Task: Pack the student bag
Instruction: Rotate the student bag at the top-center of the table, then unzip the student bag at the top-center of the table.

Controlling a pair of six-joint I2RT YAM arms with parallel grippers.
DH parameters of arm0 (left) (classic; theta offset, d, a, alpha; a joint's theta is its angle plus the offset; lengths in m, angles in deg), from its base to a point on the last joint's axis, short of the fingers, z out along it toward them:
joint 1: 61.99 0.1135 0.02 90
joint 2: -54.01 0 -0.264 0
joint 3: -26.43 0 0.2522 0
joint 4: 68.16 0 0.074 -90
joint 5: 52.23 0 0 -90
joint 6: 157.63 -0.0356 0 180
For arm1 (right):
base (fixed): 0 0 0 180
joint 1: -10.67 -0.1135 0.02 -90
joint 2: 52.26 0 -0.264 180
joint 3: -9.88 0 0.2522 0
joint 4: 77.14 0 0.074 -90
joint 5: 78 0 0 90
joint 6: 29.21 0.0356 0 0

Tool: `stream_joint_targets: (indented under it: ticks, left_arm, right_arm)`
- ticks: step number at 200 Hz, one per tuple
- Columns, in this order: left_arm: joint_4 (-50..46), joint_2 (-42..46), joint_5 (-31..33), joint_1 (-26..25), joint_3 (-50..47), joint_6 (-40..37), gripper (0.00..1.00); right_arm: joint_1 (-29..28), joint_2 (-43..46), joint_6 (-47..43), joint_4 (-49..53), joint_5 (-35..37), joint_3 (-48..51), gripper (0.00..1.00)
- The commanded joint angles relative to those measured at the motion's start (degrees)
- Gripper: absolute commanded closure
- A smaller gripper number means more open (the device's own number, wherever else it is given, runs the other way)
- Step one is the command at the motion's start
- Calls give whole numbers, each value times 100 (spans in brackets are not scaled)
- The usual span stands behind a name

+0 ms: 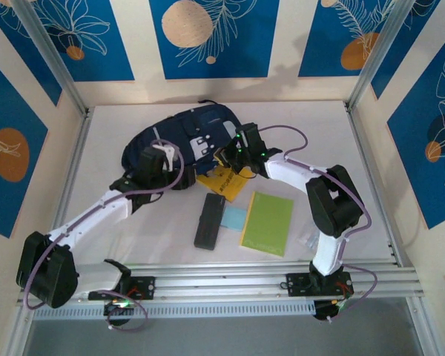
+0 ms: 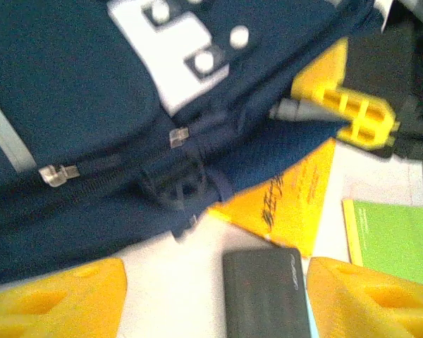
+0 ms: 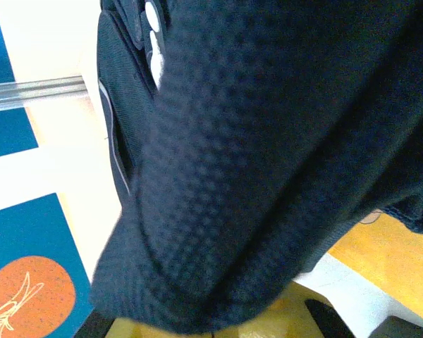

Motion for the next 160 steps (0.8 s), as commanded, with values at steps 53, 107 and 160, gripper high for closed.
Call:
stream_joint_targets:
  ticks: [53, 107, 160]
  left_arm:
    - [1790, -738, 790, -314, -877, 257, 58]
    - [2538, -1628, 1499, -202, -351, -361, 64]
    - [3312, -2124, 760, -178, -135, -315, 54]
  right_arm:
    - [-114, 16, 322, -267, -521, -376, 100]
    - [-101, 149, 464, -444, -660, -87, 100]
    - [-32, 133, 551, -592, -862, 81, 100]
